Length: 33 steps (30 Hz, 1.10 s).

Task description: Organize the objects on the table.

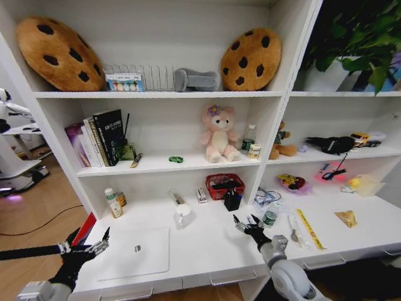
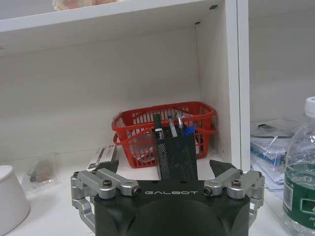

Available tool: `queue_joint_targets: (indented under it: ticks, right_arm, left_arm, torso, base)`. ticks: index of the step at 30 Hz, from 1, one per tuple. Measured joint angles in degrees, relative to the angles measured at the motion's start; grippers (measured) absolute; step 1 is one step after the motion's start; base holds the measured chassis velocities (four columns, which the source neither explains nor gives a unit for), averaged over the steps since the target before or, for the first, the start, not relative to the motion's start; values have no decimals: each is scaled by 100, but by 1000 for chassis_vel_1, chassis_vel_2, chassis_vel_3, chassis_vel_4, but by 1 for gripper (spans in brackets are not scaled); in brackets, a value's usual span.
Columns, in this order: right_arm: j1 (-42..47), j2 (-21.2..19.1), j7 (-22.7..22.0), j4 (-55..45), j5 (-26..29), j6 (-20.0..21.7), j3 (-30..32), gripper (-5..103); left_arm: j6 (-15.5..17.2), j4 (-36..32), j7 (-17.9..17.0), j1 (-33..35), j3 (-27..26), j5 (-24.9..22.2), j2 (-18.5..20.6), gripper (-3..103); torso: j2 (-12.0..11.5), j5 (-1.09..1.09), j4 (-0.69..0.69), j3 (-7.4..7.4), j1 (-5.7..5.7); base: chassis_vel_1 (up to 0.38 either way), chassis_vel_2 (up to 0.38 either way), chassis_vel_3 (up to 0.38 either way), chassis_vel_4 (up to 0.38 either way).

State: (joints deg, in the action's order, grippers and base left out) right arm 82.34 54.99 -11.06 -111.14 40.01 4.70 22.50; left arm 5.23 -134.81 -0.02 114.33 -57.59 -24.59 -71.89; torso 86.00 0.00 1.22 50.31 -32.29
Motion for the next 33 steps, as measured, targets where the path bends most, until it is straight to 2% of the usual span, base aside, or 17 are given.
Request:
queue_joint_targets:
  ticks: [6,11,15,17,23,25,31,33]
  right_arm:
    - [-114,-15,-6,82,19,14,-10,100]
    - [-252,13,62,261,-73,-170,-128,100]
    - [-392,54,197,360,-70,-68,-260,100]
    - [-493,54,378,386,-26,51,-267,100]
    - [-692,23,502,491,29,187,-345,100]
    - [-740,27,482,513,96,251,-363,100]
    - [-771,85,-126,526,435,784,-414,100]
    - [-761,86,-127,575,462,823,-413,100]
  left_arm:
    - [0,0,0,0,0,0,0,100]
    - [0,0,0,0,0,0,0,100]
    - [0,0,0,0,0,0,0,100]
    - [0,0,0,0,1,0,0,100]
    - [0,0,0,0,0,0,0,100]
    - [0,0,0,0,0,0,0,100]
    - [0,0,0,0,0,0,0,100]
    - [0,0,0,0,0,0,0,100]
  torso:
    - [0,0,-1,0,0]
    - [-1,2,1,1,0]
    - [-1,5,-1,1,0]
    - [-1,-1,1,0,0]
    - [-1,-2,-1,0,-1]
    - [-1,-1,-2,1,-1]
    - [-1,1,1,1,-1]
    - [-1,1,1,0,0]
  base:
    - [-74,-79,85,61]
    - [-151,-169,163,155]
    - [-28,-143,107,115]
    - [-3,-25,29,-8]
    - [19,47,-24,-25]
    - [0,0,0,0]
    - [0,0,0,0]
    - [0,0,0,0]
